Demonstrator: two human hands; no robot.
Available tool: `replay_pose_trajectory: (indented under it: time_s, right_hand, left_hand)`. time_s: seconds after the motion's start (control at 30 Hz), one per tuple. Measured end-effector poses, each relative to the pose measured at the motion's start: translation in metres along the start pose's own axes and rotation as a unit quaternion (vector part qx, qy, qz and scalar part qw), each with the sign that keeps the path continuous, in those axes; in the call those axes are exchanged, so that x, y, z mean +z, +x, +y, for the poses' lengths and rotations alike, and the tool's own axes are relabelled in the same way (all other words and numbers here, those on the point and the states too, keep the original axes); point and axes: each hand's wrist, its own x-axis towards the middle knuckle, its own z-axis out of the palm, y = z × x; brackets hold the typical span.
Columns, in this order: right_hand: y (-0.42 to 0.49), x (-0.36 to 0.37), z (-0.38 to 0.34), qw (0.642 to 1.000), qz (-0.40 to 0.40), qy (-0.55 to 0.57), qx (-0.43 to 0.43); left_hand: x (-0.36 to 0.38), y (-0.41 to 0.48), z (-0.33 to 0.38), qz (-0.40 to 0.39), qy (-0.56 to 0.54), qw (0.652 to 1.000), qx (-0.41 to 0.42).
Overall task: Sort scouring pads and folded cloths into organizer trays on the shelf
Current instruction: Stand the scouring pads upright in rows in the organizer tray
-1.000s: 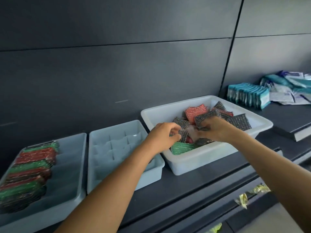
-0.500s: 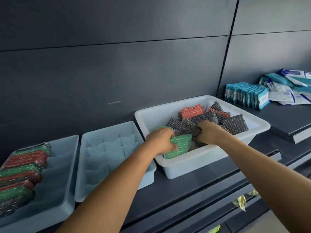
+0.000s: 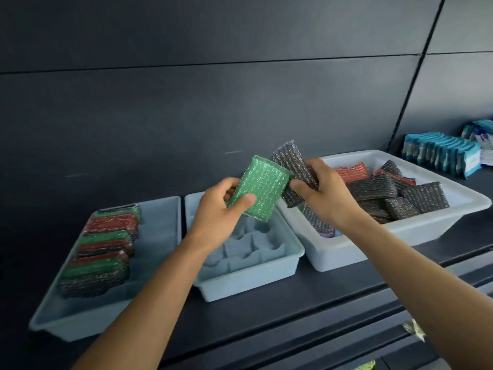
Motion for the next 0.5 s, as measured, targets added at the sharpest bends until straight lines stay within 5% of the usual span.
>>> replay_pose_trajectory:
  time_s: [0.5]
  right_hand:
    - [-0.034, 0.157, -0.096, 0.988, -0.092, 0.106, -0.065]
  left_hand:
    - [-0.245, -0.113, -0.087, 0.036, 0.184, 0.978, -0.092]
